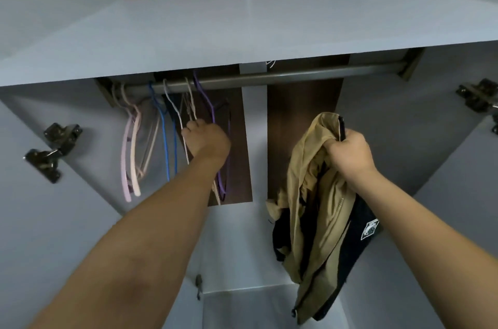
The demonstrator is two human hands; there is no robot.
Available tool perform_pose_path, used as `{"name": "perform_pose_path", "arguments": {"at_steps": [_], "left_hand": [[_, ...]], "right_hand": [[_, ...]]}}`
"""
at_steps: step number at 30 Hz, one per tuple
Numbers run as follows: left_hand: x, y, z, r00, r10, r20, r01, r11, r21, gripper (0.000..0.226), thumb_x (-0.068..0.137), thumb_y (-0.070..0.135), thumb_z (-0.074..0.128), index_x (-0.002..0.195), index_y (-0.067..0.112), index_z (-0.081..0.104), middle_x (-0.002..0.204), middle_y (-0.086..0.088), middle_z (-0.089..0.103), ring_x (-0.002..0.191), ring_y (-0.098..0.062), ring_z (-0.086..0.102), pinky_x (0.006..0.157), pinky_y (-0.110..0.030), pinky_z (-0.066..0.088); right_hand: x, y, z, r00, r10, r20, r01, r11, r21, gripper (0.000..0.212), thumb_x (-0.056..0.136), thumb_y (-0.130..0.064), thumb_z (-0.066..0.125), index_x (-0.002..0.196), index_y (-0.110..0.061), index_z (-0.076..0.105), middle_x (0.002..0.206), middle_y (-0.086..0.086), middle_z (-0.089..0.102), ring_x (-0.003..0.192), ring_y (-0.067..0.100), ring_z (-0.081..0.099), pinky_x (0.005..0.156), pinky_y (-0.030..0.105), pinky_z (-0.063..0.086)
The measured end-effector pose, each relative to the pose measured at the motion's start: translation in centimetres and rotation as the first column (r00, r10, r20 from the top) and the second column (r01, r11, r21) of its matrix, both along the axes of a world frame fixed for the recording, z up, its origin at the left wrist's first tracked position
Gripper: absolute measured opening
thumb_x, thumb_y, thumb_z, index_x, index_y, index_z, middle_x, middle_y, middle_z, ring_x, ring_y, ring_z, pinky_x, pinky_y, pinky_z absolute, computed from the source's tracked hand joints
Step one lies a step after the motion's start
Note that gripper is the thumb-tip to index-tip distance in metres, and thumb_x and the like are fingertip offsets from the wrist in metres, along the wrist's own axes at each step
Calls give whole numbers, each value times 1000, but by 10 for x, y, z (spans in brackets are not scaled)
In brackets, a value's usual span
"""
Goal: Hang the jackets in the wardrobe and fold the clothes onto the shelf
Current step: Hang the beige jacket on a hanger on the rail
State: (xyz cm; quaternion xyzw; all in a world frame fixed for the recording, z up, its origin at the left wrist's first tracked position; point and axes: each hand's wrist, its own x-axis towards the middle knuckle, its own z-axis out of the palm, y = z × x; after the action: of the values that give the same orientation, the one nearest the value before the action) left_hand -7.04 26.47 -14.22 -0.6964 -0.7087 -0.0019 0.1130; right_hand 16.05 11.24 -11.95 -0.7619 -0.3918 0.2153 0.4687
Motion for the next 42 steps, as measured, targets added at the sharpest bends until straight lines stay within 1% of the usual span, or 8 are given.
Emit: {"name": "perform_pose_path", "arguments": {"at_steps": [3,6,10,17,21,29,33,42], "left_hand": [[5,-10,0,985,30,172,-38,999,39,36,94,28,47,118,7,64,123,-16,60,112,-34,55,89,-39,41],[13,-19,4,873,-8,488,-47,994,99,30,99,24,43,118,6,59,113,-20,67,105,-40,64,76,-37,42],[18,-33,16,755,3,655,-75,994,82,32,103,30,38,116,8,57,115,-23,66,109,-43,61,83,-41,45],[10,-129,12,757,-134,639,122,991,63,25,105,30,38,87,14,43,99,-27,63,96,-46,59,69,-39,36],[3,-210,27,727,-194,659,260,966,-1,30,104,32,41,80,14,45,76,-11,59,79,-36,57,69,-40,44],[-3,-317,89,720,-249,648,371,927,-56,31,102,41,36,85,20,49,75,-3,59,72,-22,58,74,-43,51],[-3,-335,108,726,-297,620,421,905,-60,33,103,42,35,78,23,44,68,1,52,61,-12,50,55,-21,39],[36,-284,57,607,-335,721,500,866,-18,34,106,34,37,73,26,40,68,3,50,60,-14,48,53,-28,35]], "right_hand": [[9,-2,-2,999,26,-32,-27,1000,-1,15,88,-28,57,76,-20,62,76,1,65,72,20,63,66,33,52],[21,-4,-2,998,46,-37,-46,999,5,14,87,-27,56,80,-19,64,80,4,67,76,24,64,75,40,56],[33,-7,-8,994,85,-64,-85,996,6,14,88,-26,56,82,-19,66,81,5,69,77,24,66,77,43,58],[45,1,-20,985,162,-61,-166,985,-56,20,89,-33,54,83,-18,65,83,7,68,79,26,66,79,44,57],[53,9,-17,980,196,40,-191,977,-96,24,92,-36,52,94,-16,66,90,6,66,86,26,64,79,39,55],[70,4,-4,967,98,236,-45,974,-221,32,94,-31,54,118,-10,58,112,14,64,102,34,61,79,38,49],[61,0,6,975,118,187,-71,968,-242,30,96,-28,49,117,-8,59,112,15,63,94,31,58,77,36,46],[41,-22,34,944,328,24,-328,945,6,14,90,-26,54,101,-21,62,98,5,67,94,25,63,89,41,52]]}}
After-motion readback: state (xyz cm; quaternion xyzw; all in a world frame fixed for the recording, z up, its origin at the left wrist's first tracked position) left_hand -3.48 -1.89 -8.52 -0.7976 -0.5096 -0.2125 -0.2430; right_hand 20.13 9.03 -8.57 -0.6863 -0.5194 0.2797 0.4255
